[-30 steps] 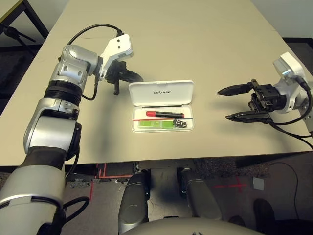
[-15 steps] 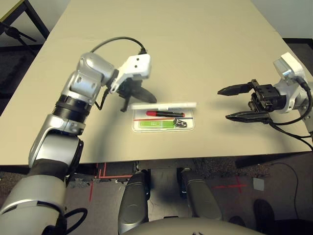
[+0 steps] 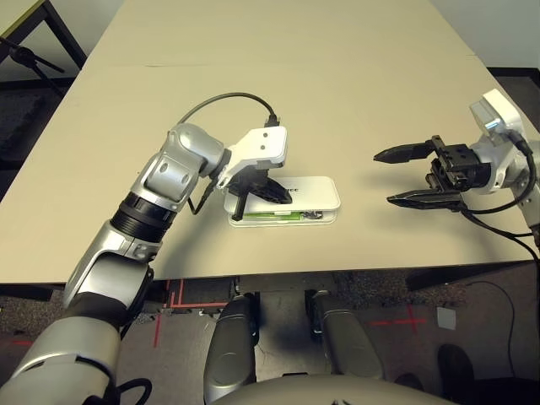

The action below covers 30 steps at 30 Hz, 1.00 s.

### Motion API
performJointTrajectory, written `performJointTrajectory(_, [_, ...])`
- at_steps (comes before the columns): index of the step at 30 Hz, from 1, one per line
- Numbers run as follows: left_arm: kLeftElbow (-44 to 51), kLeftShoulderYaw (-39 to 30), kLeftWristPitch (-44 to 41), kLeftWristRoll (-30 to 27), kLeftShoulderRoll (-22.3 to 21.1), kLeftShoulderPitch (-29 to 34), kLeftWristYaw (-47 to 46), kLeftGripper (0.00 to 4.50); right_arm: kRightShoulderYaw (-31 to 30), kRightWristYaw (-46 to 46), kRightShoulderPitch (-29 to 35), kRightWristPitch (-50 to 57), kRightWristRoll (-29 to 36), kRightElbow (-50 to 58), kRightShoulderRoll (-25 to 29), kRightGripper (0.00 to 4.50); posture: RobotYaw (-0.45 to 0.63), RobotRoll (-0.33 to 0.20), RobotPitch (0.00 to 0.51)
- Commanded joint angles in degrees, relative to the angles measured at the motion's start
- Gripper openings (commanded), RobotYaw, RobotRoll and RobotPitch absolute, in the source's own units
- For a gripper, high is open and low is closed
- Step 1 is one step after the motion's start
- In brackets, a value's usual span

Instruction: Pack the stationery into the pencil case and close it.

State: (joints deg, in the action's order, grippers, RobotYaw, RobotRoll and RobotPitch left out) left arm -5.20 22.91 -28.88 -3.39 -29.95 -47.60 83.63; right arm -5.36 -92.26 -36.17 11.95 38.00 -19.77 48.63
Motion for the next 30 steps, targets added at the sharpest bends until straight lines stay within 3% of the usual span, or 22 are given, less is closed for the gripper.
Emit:
performJointTrajectory(1, [1.5,1.7,-1.2,-0.9,0.3,1.9,-0.8,0.03,1.2,-0.2,0.4,-0.6,-0.5,0.4,0.2,4.5,-0.08,0.0,0.19])
performJointTrajectory(12, [3.4,4.6,-3.4,-0.5,-0.4,5.9,-3.1,0.03,1.4,-0.2,-0.1,-0.7,-0.8,0.1,-0.1,4.5,-0.08,0.0,0.192])
performJointTrajectory(24, [-3.2,2.9,-3.3,-0.3,1.7,4.2,-6.5,0.03,2.2,-0.2,0.3,-0.1,-1.1,0.9,-0.6,4.5,-0.09,0.0,0.194])
performJointTrajectory(30, [-6.7,-0.1,-8.4,-3.3,3.7,3.3,-7.8,0.03,2.9,-0.2,0.6,0.3,-1.4,1.4,-0.9,4.5,-0.09,0.0,0.195])
